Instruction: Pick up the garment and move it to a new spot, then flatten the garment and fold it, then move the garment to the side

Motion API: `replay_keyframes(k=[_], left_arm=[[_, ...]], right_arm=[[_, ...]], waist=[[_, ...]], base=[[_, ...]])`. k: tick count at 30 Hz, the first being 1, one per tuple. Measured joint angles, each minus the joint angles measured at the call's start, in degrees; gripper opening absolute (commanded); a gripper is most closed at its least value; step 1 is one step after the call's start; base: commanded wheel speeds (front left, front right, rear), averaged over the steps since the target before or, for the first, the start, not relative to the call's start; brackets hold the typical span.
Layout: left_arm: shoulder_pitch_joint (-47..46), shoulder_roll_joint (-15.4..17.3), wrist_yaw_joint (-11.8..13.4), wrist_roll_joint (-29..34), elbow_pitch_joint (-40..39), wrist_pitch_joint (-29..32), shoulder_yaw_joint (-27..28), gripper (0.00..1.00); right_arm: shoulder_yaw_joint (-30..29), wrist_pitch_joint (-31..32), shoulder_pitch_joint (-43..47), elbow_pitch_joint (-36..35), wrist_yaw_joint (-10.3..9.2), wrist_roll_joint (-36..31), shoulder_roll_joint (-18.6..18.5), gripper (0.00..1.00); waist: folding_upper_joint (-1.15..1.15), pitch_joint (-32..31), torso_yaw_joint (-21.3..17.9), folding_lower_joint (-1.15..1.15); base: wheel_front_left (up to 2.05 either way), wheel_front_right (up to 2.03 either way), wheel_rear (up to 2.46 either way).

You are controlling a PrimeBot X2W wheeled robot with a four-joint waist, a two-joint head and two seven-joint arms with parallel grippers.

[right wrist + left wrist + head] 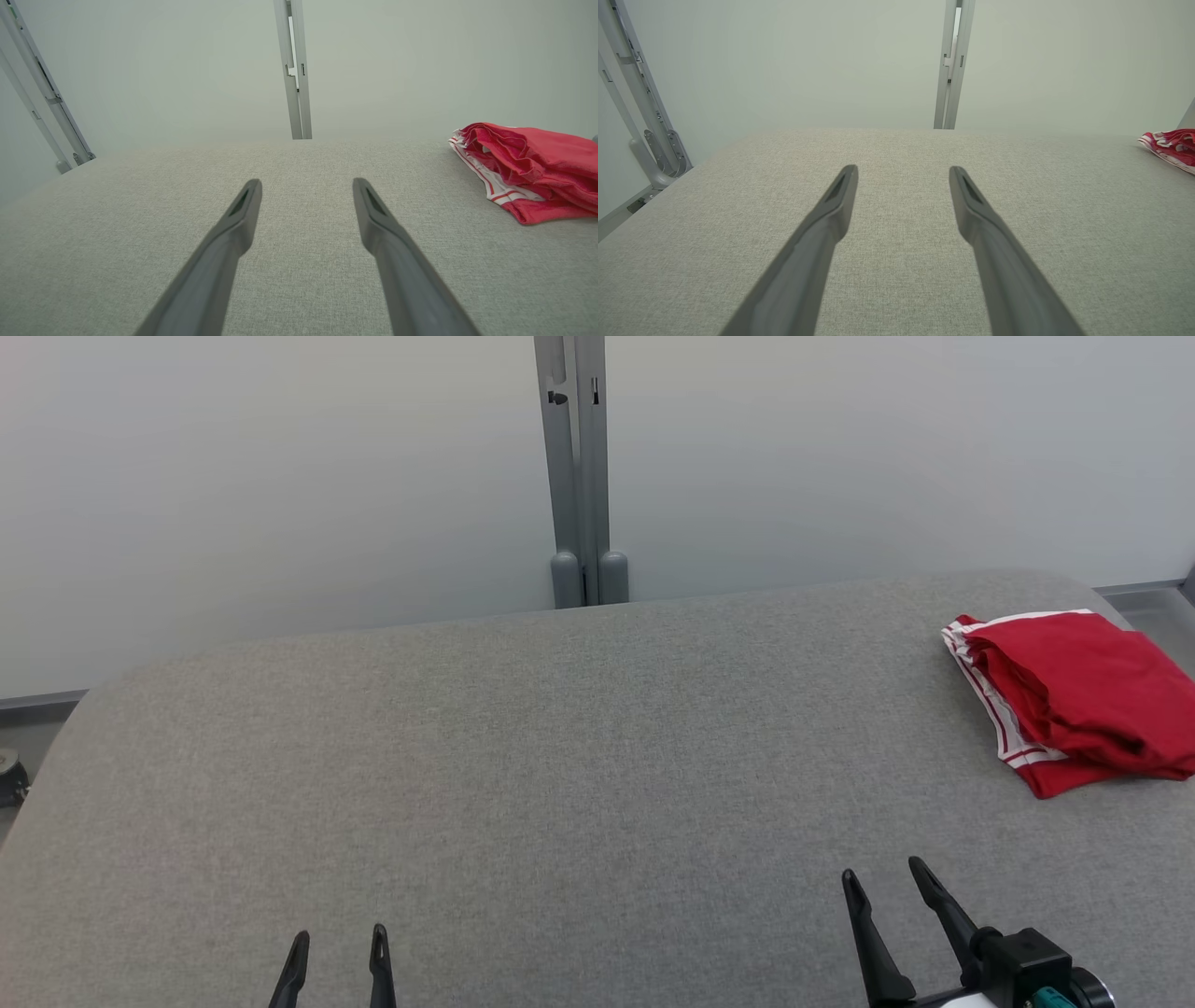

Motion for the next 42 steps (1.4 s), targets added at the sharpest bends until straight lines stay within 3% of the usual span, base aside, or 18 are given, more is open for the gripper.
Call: replay_keyframes(k=[10, 11, 16, 42], left_arm=[[0.3, 0.0, -0.5, 0.2, 0.3, 0.0, 0.4, 1.0], [0.3, 0.0, -0.5, 0.3, 0.5, 0.0, 0.4, 0.0], [0.3, -0.1, -0.5, -1.3, 2.5, 0.3, 0.2, 0.0], [-5.8, 0.4, -3.3, -28.1, 5.4, 6.3, 3.1, 0.0]], right_arm=[[-0.6, 0.0, 0.3, -0.4, -0.01, 0.0, 0.1, 1.0], [-0.6, 0.0, 0.3, -0.3, 0.0, 0.0, 0.1, 0.0], [-0.5, 0.4, 0.9, 1.5, 0.0, 1.1, 0.2, 0.0], [-3.1, 6.0, -3.7, 3.1, -0.01, 29.0, -0.6, 0.0]], waist=[[0.0, -0.3, -0.1, 0.0], [0.0, -0.3, -0.1, 0.0], [0.0, -0.2, 0.0, 0.0], [0.0, 1.5, 0.3, 0.0]], base=[[0.0, 0.0, 0.0], [0.0, 0.0, 0.0], [0.0, 0.0, 0.0], [0.0, 0.0, 0.0]])
